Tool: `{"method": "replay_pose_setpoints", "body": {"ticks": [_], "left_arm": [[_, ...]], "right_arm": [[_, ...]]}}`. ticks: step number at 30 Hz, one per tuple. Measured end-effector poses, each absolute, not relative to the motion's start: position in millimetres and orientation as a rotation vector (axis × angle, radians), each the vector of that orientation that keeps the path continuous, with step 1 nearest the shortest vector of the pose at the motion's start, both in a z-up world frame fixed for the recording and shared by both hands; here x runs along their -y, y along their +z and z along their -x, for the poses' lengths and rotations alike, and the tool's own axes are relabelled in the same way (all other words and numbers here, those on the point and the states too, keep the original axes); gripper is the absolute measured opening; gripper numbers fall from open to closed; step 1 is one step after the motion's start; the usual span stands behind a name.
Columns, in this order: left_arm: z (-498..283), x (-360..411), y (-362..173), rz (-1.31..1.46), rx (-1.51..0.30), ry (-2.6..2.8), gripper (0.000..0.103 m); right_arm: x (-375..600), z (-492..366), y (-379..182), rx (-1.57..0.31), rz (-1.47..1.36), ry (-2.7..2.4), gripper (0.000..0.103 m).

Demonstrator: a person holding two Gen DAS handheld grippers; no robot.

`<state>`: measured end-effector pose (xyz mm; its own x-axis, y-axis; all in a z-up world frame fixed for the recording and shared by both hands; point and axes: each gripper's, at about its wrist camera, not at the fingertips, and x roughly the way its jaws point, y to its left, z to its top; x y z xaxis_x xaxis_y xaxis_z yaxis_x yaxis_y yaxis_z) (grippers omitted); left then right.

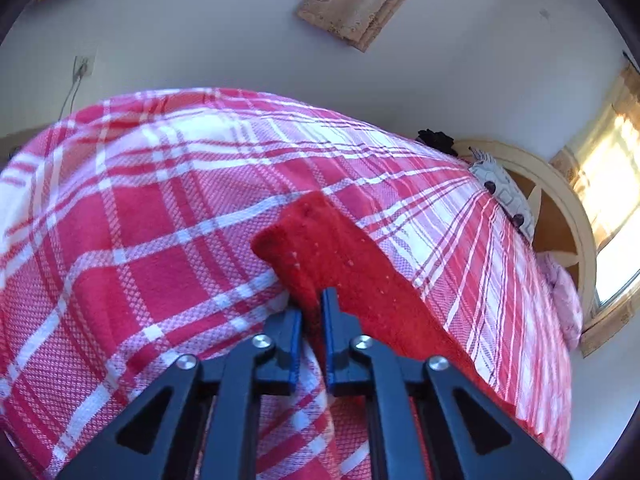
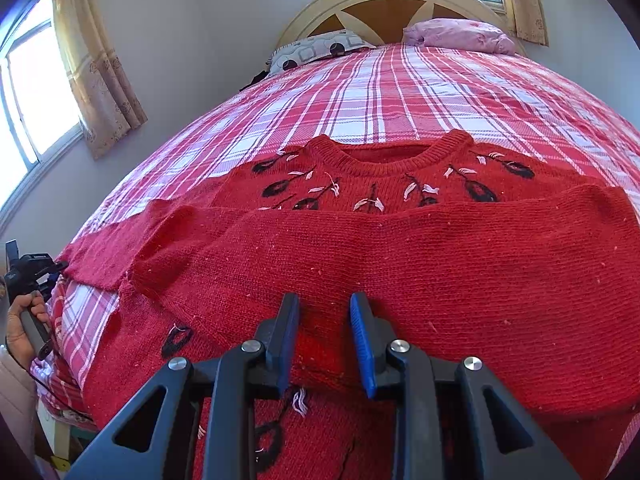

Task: Fold small clothes
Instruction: 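Lay the sleeve across the sweater body toward the right gripper and release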

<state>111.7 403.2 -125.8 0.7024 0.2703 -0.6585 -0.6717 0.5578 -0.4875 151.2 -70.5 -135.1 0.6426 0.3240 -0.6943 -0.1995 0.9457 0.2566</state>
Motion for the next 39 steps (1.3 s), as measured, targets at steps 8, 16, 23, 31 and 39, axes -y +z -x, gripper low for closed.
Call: {"method": "replay_pose_setpoints", "body": {"ticks": [8, 16, 23, 31, 39], "left_arm": [[-122, -352, -78, 0.592, -0.493, 0.496, 0.006], [-142, -236, -36, 0.349, -0.451, 0.24, 0.006], [-141, -114, -27, 0.151, -0.44, -0.023, 0.006], [-128, -18, -53, -0.008, -0.485, -0.193, 0.006], [-126, 20, -92, -0.167, -0.583, -0.238, 0.015]], "right_arm": [[73, -149, -129, -0.805, -0.18, 0.326, 0.028], [101, -144, -112, -0.776, -0.265, 0.272, 0.028], [117, -136, -116, -0.792, -0.324, 0.265, 0.028], [133, -129, -115, -0.785, -0.355, 0.255, 0.028], [142, -127, -120, -0.798, -0.384, 0.264, 0.029]]}}
